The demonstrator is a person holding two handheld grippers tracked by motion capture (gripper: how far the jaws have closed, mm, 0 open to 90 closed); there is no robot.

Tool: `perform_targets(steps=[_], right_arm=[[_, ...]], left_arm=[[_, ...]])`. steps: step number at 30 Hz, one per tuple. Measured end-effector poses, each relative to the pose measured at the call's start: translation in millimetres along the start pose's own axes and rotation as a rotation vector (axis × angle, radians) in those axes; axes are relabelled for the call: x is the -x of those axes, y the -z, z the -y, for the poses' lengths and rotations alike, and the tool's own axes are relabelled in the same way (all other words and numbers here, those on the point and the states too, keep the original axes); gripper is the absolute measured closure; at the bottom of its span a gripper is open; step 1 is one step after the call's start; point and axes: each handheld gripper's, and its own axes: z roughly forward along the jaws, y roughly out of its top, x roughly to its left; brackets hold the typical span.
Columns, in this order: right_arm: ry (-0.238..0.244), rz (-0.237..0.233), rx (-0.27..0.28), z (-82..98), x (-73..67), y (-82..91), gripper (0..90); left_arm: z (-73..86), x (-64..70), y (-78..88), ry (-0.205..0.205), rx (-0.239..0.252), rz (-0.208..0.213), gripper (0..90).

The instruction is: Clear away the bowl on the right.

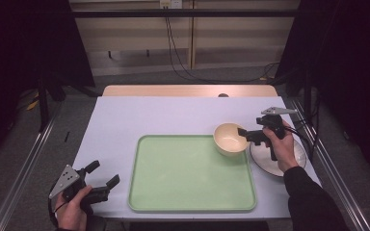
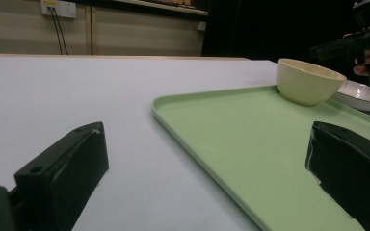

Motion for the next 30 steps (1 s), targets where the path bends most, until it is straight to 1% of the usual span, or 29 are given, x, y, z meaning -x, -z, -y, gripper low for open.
perform_targets(steps=[1, 5, 9, 12, 17, 19, 21, 22, 24, 26, 30], right_arm=[[-0.001, -0.001, 0.004, 0.7, -0.5, 1.4, 2.9], [-0.005, 0.002, 0.037, 3.6, -1.7, 9.4, 2.4], [0.005, 0.026, 0.055, 6.4, -0.3, 17.3, 2.4], [0.004, 0.031, 0.07, 8.7, 0.3, 21.2, 2.4], [0.003, 0.039, 0.079, 14.6, 0.2, 28.7, 2.4], [0.003, 0.043, 0.082, 17.1, 0.0, 32.0, 2.4], [-0.003, 0.048, 0.087, 19.5, -0.3, 35.9, 2.4], [0.005, 0.047, 0.092, 20.1, -0.1, 36.9, 2.4], [-0.005, 0.046, 0.094, 21.6, -0.9, 40.0, 2.4], [0.004, 0.045, 0.097, 23.3, -1.4, 42.9, 2.4], [0.004, 0.058, 0.109, 28.9, -2.0, 51.3, 2.6]], left_arm=[[0.1, 0.6, -0.3, 0.007, 0.004, 0.002, 1.3], [0.1, 0.5, -0.4, 0.006, 0.003, 0.002, 1.3], [0.0, 0.6, -0.4, 0.004, 0.002, -0.001, 1.3], [0.0, 0.6, -0.2, 0.002, 0.002, -0.001, 1.3], [0.0, 0.8, 0.0, 0.007, 0.004, 0.001, 1.3], [0.1, 0.8, 0.0, 0.013, 0.01, -0.005, 1.3], [0.1, 0.7, 0.0, 0.013, 0.01, -0.003, 1.3], [0.0, 0.5, 0.2, 0.008, 0.006, -0.003, 1.3], [0.0, 0.6, 0.0, 0.008, 0.006, -0.002, 1.3], [0.0, 0.4, 0.0, 0.008, 0.006, -0.003, 1.3], [0.1, 0.3, -0.2, 0.011, 0.005, -0.001, 1.3]])
